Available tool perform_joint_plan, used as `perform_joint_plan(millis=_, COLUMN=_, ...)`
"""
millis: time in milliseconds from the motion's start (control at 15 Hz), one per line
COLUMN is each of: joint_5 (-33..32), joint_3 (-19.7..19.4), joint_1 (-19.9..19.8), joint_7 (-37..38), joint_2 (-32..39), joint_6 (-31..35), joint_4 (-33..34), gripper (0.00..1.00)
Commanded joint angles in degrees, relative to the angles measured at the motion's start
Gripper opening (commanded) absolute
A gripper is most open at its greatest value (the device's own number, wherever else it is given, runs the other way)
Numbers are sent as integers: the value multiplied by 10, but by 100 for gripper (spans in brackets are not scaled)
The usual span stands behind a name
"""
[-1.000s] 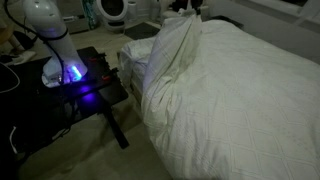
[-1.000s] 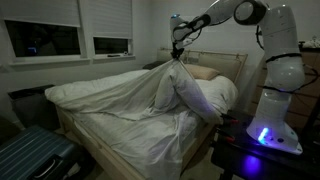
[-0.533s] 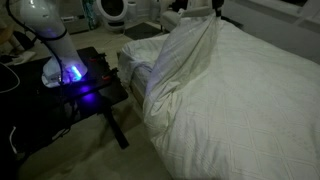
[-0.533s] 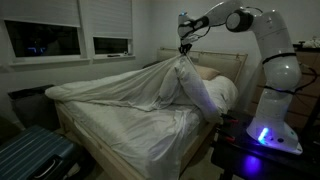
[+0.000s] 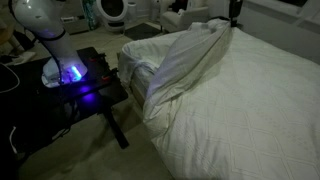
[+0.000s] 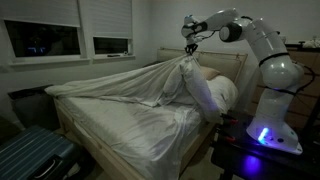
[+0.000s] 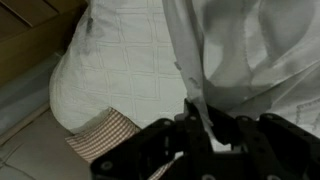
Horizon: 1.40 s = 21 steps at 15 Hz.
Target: Move the left side of the blanket to the right
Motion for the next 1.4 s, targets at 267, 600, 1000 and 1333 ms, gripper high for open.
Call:
perform_joint_plan(millis=267, joint_5=4, joint_3=22, joint_1=-50, joint_7=-225, joint_2=33, joint_6=-167, joint_4=195, gripper=61)
perform_joint_plan(millis=600, joint_5=6, joint_3=67, joint_1=36, joint_7=-282, joint_2=0, joint_6=-188, joint_4=172, gripper=99)
perform_joint_plan(millis=1000, joint_5=-2, joint_3=121, joint_1=124, joint_7=-335, joint_2=-13, joint_6=-132, joint_4=60, gripper=100)
perform_joint_plan(millis=1333, joint_5=-37, joint_3=126, joint_1=143, joint_7=-428, joint_2=-28, joint_6=-82, joint_4=-91, gripper=100)
